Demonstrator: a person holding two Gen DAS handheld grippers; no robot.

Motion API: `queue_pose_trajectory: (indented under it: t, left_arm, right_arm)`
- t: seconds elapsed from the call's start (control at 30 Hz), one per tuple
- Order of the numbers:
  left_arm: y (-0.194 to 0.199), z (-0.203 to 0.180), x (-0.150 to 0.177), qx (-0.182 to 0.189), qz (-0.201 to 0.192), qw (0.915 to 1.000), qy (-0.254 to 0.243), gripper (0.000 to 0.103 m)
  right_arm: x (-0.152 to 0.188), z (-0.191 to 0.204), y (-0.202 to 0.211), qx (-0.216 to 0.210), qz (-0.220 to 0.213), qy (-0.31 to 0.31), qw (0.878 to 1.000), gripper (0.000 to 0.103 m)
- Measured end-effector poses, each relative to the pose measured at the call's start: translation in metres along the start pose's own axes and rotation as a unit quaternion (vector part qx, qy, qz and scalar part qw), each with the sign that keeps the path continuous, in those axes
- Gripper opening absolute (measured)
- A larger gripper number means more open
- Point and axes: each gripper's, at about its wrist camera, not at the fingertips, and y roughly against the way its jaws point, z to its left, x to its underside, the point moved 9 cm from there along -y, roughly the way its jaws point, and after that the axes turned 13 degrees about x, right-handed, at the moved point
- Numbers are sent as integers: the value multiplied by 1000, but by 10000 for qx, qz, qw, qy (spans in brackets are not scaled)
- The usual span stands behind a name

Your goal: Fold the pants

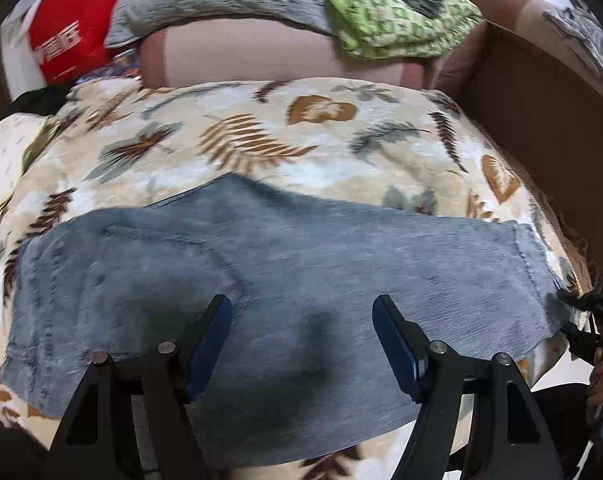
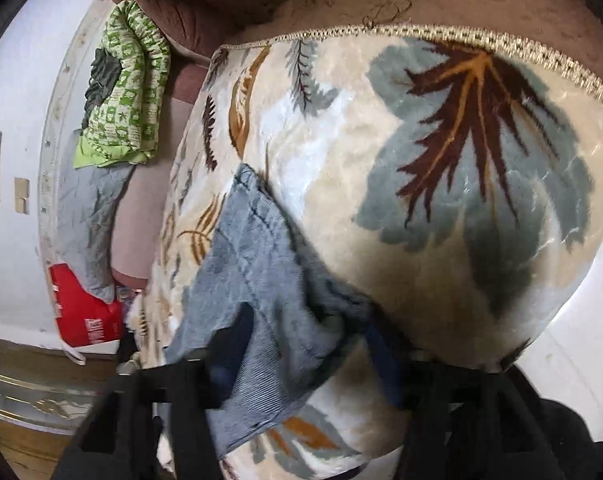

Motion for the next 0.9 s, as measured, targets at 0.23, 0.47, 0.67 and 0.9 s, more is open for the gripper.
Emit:
queue_pose_trajectory:
  t: [0.23, 0.47, 0.67, 0.9]
  left_arm:
    - [-47, -80, -9, 303, 302, 9966, -703, 74]
    - [-119, -96, 22, -350, 1168, 9829, -1380, 78]
    - [-74, -90, 5, -172, 601, 9904, -1229, 80]
    - [-109, -78, 35, -159, 1316, 9819, -1355, 89]
  right_arm:
    - [1, 9, 1, 80, -87, 274, 9996, 43]
    - [1, 11, 3, -185, -90, 301, 9993, 59]
    - [1, 18, 0, 271, -172, 665, 9973, 31]
    - [3, 58, 19, 674, -629, 1362, 9864, 26]
